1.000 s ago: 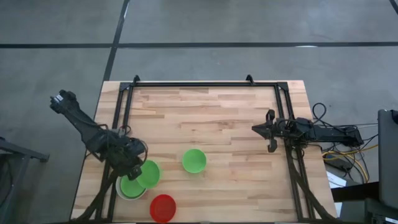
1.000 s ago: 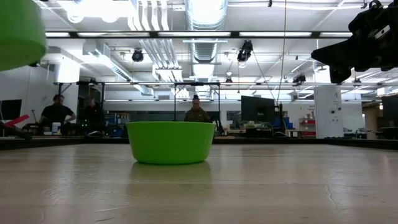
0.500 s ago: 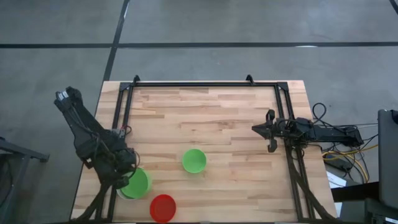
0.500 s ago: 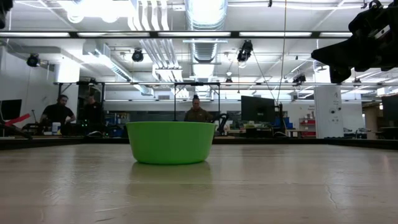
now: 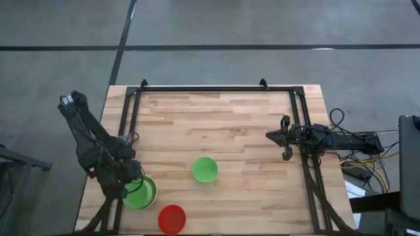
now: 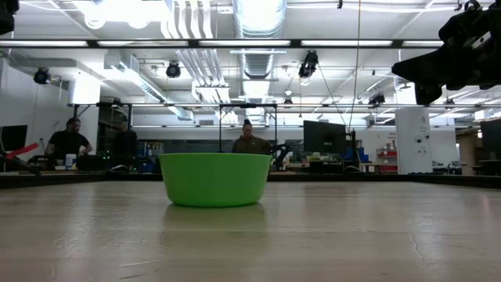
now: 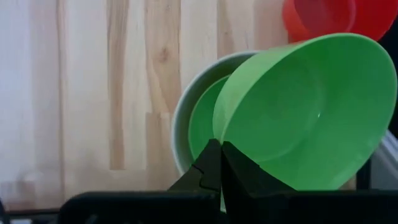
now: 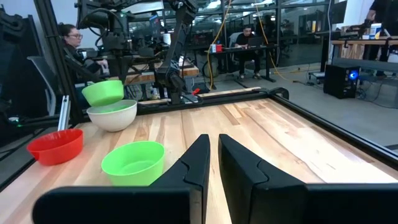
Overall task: Nest bowls inside each other
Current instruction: Stack the top green bowl on the other green bowl, then stack the green bowl on the other green bowl
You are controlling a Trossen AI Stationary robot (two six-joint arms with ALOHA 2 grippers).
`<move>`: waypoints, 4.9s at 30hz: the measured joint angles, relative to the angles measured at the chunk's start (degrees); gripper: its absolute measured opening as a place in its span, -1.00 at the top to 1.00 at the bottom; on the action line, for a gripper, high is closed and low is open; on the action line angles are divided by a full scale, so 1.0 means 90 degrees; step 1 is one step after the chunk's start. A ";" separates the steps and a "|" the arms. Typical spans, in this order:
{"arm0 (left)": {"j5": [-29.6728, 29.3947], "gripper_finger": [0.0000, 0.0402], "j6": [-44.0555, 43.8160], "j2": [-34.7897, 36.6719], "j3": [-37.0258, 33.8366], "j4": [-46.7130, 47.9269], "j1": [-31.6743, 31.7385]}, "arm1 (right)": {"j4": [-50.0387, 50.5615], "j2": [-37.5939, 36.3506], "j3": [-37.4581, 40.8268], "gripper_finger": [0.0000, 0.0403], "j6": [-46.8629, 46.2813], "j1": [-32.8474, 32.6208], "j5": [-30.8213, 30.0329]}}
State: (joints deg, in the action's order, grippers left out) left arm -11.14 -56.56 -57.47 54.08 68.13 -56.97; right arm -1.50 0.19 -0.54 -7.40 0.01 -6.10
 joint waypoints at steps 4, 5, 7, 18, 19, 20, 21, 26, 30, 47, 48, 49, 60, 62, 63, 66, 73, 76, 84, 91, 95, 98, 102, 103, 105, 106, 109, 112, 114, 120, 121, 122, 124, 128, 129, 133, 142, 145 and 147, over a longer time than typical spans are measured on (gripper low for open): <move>0.0140 1.00 -0.0037 0.0000 0.0002 0.0216 0.0001 | 0.0000 0.0000 0.0000 0.83 0.0006 0.0001 0.0000; 0.0163 1.00 -0.0038 0.0000 0.0002 0.0285 0.0002 | 0.0000 0.0000 0.0000 0.83 0.0003 0.0000 0.0001; 0.0171 1.00 -0.0059 0.0000 0.0002 0.0390 0.0002 | 0.0000 0.0000 0.0000 0.83 -0.0003 0.0001 0.0001; 0.0180 1.00 -0.0036 -0.0002 -0.0033 0.0368 0.0002 | 0.0000 0.0000 0.0000 0.83 0.0005 0.0000 0.0000; 0.0181 1.00 -0.0036 -0.0002 -0.0067 0.0362 0.0002 | 0.0000 0.0000 0.0000 0.83 0.0006 0.0000 0.0000; 0.0181 1.00 -0.0034 -0.0002 -0.0104 0.0337 0.0002 | 0.0000 0.0000 0.0000 0.83 0.0003 0.0001 0.0001; 0.0182 1.00 -0.0034 -0.0002 -0.0136 0.0304 0.0002 | 0.0000 0.0000 0.0000 0.83 -0.0003 0.0002 0.0001; 0.0186 1.00 -0.0044 -0.0002 -0.0400 0.0211 0.0002 | 0.0000 0.0000 0.0000 0.83 -0.0004 0.0000 -0.0001; 0.0305 1.00 -0.0051 -0.0002 -0.0674 0.0029 0.0002 | 0.0000 0.0000 0.0000 0.83 0.0002 0.0002 0.0001; 0.0459 0.92 -0.0045 0.0000 -0.1050 -0.0662 0.0002 | 0.0000 0.0000 0.0000 0.83 0.0000 0.0001 0.0000; 0.0459 0.90 -0.0046 0.0000 -0.1049 -0.0671 0.0002 | 0.0000 0.0000 0.0000 0.83 0.0007 0.0001 -0.0001; 0.0459 0.89 -0.0047 0.0000 -0.1049 -0.0669 0.0002 | 0.0000 0.0000 0.0000 0.83 0.0004 0.0001 0.0000; 0.0454 0.85 -0.0065 0.0000 -0.1049 -0.0727 0.0007 | 0.0000 0.0000 0.0000 0.83 -0.0003 0.0000 -0.0001; 0.0454 0.85 -0.0068 0.0002 -0.1049 -0.0732 0.0012 | 0.0000 0.0000 0.0000 0.83 0.0006 0.0000 0.0001; 0.0452 0.85 -0.0070 0.0002 -0.1049 -0.0730 0.0012 | 0.0000 0.0000 0.0000 0.83 0.0005 0.0000 0.0000; 0.0452 0.81 -0.0073 0.0002 -0.1049 -0.0727 0.0012 | 0.0000 0.0000 0.0000 0.83 0.0000 0.0000 0.0001; 0.0449 0.62 -0.0073 0.0010 -0.1049 -0.0747 0.0012 | 0.0000 0.0000 0.0000 0.83 0.0006 0.0001 0.0000; 0.0449 0.54 -0.0073 0.0010 -0.1049 -0.0755 0.0012 | 0.0000 0.0000 0.0000 0.83 -0.0002 0.0000 0.0000; 0.0466 0.36 -0.0058 0.0026 -0.1049 -0.0745 0.0012 | 0.0000 0.0000 0.0000 0.83 0.0004 0.0000 0.0000; 0.0465 0.33 -0.0100 0.0091 -0.1049 -0.0740 0.0016 | 0.0000 0.0000 0.0000 0.83 -0.0002 0.0000 0.0001; 0.0445 0.33 -0.0250 0.0110 -0.0988 -0.0753 0.0045 | 0.0000 0.0000 0.0000 0.83 -0.0003 0.0002 0.0001; 0.0367 0.32 -0.0543 0.0122 -0.0930 -0.0750 0.0082 | 0.0000 -0.0002 0.0000 0.83 0.0005 0.0002 -0.0001; 0.0137 0.33 -0.0854 0.0129 -0.0857 -0.0751 0.0159 | 0.0000 -0.0001 0.0000 0.83 0.0005 0.0000 0.0001; 0.0080 0.32 -0.0874 0.0129 -0.0829 -0.0751 0.0182 | 0.0000 -0.0002 0.0000 0.83 0.0005 0.0002 0.0001; -0.0065 0.32 -0.0892 0.0129 -0.0775 -0.0758 0.0226 | 0.0000 0.0000 0.0000 0.83 -0.0003 0.0002 -0.0001; -0.0139 0.33 -0.0936 0.0129 -0.0753 -0.0763 0.0254 | 0.0000 -0.0002 0.0000 0.83 0.0004 0.0000 0.0000; -0.0461 0.32 -0.1407 0.0129 -0.0691 -0.0768 0.0353 | 0.0000 -0.0001 0.0000 0.83 -0.0003 0.0001 0.0000; -0.0608 0.33 -0.1752 0.0129 -0.0666 -0.0751 0.0485 | 0.0000 -0.0002 0.0000 0.83 0.0006 0.0002 -0.0001; -0.0601 0.32 -0.1867 0.0129 -0.0665 -0.0760 0.0584 | 0.0000 -0.0002 0.0000 0.83 -0.0005 0.0000 0.0001; -0.0532 0.33 -0.2431 0.0129 -0.0665 -0.0849 0.0937 | 0.0000 -0.0001 0.0000 0.83 -0.0002 0.0001 -0.0001; -0.0527 0.32 -0.2528 0.0129 -0.0665 -0.0892 0.1023 | 0.0000 -0.0001 0.0000 0.83 0.0006 0.0001 -0.0001; -0.0503 0.33 -0.2612 0.0129 -0.0665 -0.0938 0.1114 | 0.0000 -0.0002 0.0000 0.83 0.0005 0.0000 0.0001; -0.0426 0.33 -0.2754 0.0129 -0.0665 -0.1084 0.1291 | 0.0000 -0.0002 0.0000 0.83 -0.0005 0.0000 -0.0001; -0.0312 0.32 -0.2935 0.0129 -0.0672 -0.1451 0.1629 | 0.0000 -0.0001 0.0000 0.83 0.0001 0.0001 -0.0001; -0.0311 0.33 -0.2977 0.0129 -0.0673 -0.1555 0.1713 | 0.0000 0.0000 0.0000 0.83 -0.0004 0.0000 0.0000; -0.0318 0.32 -0.3090 0.0129 -0.0675 -0.1823 0.2076 | 0.0000 0.0000 0.0000 0.83 0.0000 0.0002 0.0000; -0.0335 0.33 -0.2794 0.0040 -0.0721 -0.2297 0.2907 | 0.0000 -0.0002 0.0000 0.83 0.0004 0.0001 0.0000; -0.0236 0.32 -0.2679 -0.0056 -0.0724 -0.2440 0.3190 | 0.0000 -0.0001 0.0000 0.83 0.0004 0.0001 0.0001; -0.0142 0.33 -0.2570 -0.0143 -0.0724 -0.2610 0.3365 | 0.0000 0.0000 0.0000 0.83 0.0003 0.0000 0.0001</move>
State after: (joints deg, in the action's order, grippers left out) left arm -12.42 -79.68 -58.76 47.57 44.64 -26.69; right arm -1.50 0.19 -0.54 -7.37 0.01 -6.09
